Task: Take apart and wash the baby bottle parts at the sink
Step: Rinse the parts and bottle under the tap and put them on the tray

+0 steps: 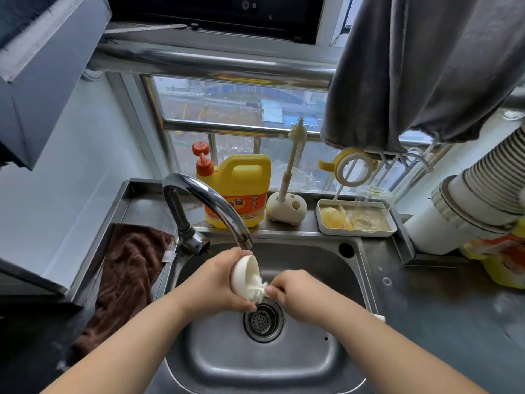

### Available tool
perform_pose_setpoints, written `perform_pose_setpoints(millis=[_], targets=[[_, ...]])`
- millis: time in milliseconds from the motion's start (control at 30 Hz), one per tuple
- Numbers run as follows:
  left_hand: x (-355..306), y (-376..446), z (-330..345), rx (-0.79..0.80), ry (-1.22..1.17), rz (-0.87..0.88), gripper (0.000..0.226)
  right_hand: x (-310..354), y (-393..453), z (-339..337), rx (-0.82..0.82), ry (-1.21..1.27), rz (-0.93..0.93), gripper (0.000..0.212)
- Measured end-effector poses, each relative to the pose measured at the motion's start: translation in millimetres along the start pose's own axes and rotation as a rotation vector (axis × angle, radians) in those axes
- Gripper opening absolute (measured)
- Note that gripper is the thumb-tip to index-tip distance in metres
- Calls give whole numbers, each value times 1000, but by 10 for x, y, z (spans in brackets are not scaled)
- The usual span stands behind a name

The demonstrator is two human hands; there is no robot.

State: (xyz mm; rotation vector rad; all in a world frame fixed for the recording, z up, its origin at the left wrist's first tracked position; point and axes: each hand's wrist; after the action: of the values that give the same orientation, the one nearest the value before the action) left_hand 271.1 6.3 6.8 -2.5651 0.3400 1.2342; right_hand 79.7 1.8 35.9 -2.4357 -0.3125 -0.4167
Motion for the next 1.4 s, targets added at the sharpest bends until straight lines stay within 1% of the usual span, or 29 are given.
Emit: perform_pose_setpoints(millis=[67,133,200,267,333,367,433,467,533,567,600,667,700,733,767,833,900,1033,1100,1167,1200,1267,1333,1400], targets=[[33,-22,42,25,76,42,90,-30,-50,22,38,9,14,35],[100,-47,69,23,208,61,95,-94,-91,6,15,-8,45,35],[169,-60,77,16,356,41,97,-172,-119,-1,-19,-44,98,35],[190,-66,69,-30,519,77,101,-228,-151,4,-34,-88,147,35],[203,-43,76,-63,710,139,110,-256,-185,9,-43,-110,187,31],[200,-40,80,-114,757,157,113,-258,-198,7,-47,-117,204,29],[216,-37,94,-174,812,188,111,-253,-220,2,-56,-121,233,29],[235,-43,101,-189,795,181,109,-253,-224,0,-64,-116,241,31],[227,-79,129,-190,610,99,101,-253,-228,-4,-78,-98,242,33],[214,-99,131,-236,462,56,93,-258,-229,-4,-88,-88,237,35],[192,-119,128,-293,285,-32,83,-264,-231,-8,-101,-77,227,38],[173,-151,116,-279,-150,-228,70,-283,-245,-16,-142,-45,198,41],[189,-162,115,-258,-334,-263,71,-289,-248,-27,-169,-35,185,42],[196,-180,109,-239,-458,-261,76,-292,-255,-42,-198,-25,173,41],[198,-191,97,-228,-503,-255,81,-289,-257,-60,-231,-10,158,40],[173,-193,76,-194,-524,-245,84,-256,-261,-105,-285,26,109,34],[124,-182,80,-149,-547,-226,83,-168,-250,-156,-289,46,39,28],[-3,-119,127,-104,-482,-143,76,58,-160,-180,-264,-6,-31,30],[20,-93,117,-114,-453,-121,72,90,-134,-167,-183,-77,-73,30],[34,-99,106,-96,-431,-100,79,81,-145,-224,-83,-135,-71,29],[12,-109,108,-84,-422,-90,82,77,-150,-271,-63,-173,-47,29],[-33,-99,114,-93,-397,-69,77,109,-137,-336,-86,-271,-2,28],[-68,-79,106,-105,-378,-59,71,158,-127,-288,-114,-314,2,29],[-74,-75,109,-64,-325,-66,75,172,-156,-178,-73,-325,-3,27]])
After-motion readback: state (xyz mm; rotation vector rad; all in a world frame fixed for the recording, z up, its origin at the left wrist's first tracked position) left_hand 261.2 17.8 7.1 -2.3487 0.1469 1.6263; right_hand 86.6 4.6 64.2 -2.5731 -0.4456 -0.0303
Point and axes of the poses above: each hand's wrist, its own y-axis towards the middle knuckle, its own z-axis out of the palm, x = y × z
